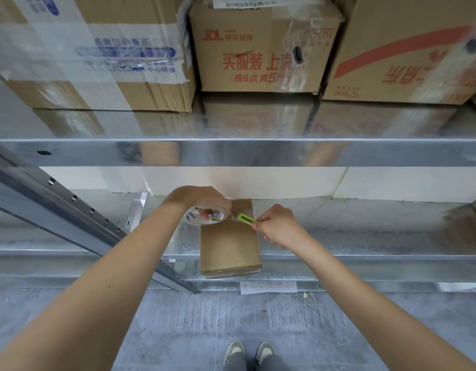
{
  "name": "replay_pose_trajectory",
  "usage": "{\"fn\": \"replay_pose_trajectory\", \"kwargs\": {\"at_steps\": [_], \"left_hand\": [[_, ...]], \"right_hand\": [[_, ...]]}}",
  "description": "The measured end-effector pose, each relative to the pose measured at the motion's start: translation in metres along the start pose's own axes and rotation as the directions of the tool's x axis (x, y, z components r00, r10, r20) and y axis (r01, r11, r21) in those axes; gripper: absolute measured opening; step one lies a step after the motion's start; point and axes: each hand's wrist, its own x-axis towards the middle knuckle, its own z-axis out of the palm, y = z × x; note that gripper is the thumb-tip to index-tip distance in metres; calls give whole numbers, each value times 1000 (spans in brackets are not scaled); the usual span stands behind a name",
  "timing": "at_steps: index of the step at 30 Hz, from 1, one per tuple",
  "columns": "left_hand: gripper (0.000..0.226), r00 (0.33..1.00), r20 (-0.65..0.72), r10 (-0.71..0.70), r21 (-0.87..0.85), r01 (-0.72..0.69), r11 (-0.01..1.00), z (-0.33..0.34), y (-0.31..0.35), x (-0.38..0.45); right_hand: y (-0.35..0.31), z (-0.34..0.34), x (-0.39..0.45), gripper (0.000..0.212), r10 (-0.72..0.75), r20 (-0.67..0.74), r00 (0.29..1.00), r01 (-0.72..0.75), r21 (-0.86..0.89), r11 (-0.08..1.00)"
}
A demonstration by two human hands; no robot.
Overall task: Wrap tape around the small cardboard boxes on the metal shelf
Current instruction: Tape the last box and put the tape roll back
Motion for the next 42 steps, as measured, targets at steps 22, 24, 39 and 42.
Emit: {"fn": "replay_pose_trajectory", "kwargs": {"at_steps": [22,24,39,42], "left_hand": [[11,979,7,205,40,-205,978,0,-5,-13],[30,978,14,208,109,-208,972,-1,-13,-9],[17,882,-454,128,-680,-436,590,53,-58,-43],[17,875,-476,92,-705,-442,555,58,-59,-43]], "right_hand": [[17,12,-15,30,-26,-6,1000,26,86,996],[33,15,-19,33,-21,-79,997,39,228,973],[116,48,42,42,-6,-506,863,-227,-397,889],[80,58,27,51,-216,-524,824,85,-263,961]]}}
